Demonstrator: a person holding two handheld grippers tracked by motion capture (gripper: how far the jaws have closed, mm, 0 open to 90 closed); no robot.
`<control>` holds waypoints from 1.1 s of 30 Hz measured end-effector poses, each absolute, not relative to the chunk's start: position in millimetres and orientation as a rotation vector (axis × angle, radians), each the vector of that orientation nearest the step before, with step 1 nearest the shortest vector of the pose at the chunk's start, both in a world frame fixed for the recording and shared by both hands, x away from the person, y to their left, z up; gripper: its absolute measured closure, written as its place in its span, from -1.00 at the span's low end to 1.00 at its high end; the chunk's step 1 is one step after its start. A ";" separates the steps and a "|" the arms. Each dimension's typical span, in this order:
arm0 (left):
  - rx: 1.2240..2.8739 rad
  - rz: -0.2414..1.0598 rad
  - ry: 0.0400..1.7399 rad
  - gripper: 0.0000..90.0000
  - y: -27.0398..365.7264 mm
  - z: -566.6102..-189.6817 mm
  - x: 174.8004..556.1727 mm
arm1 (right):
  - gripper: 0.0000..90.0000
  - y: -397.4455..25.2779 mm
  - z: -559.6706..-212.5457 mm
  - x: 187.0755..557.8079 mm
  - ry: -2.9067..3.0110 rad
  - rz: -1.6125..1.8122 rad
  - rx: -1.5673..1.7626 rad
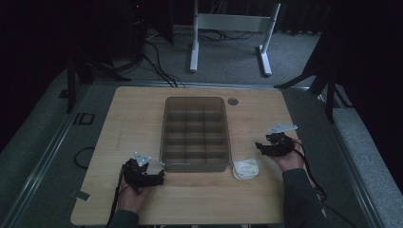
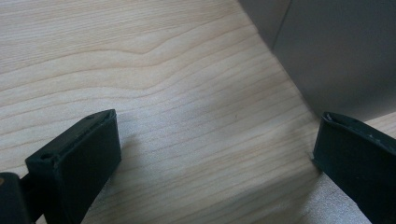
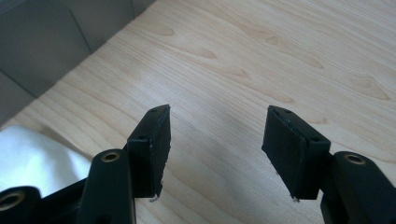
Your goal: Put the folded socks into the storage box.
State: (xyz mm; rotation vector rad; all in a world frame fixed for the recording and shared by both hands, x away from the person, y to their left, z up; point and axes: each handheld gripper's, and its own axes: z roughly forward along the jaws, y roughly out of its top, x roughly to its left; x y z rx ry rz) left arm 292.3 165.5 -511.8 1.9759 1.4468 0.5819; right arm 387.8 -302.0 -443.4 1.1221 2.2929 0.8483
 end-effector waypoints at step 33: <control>1.976 0.582 1.447 -0.98 165.5 -511.8 292.4 | -0.06 -290.9 -425.8 378.1 2.353 0.808 1.015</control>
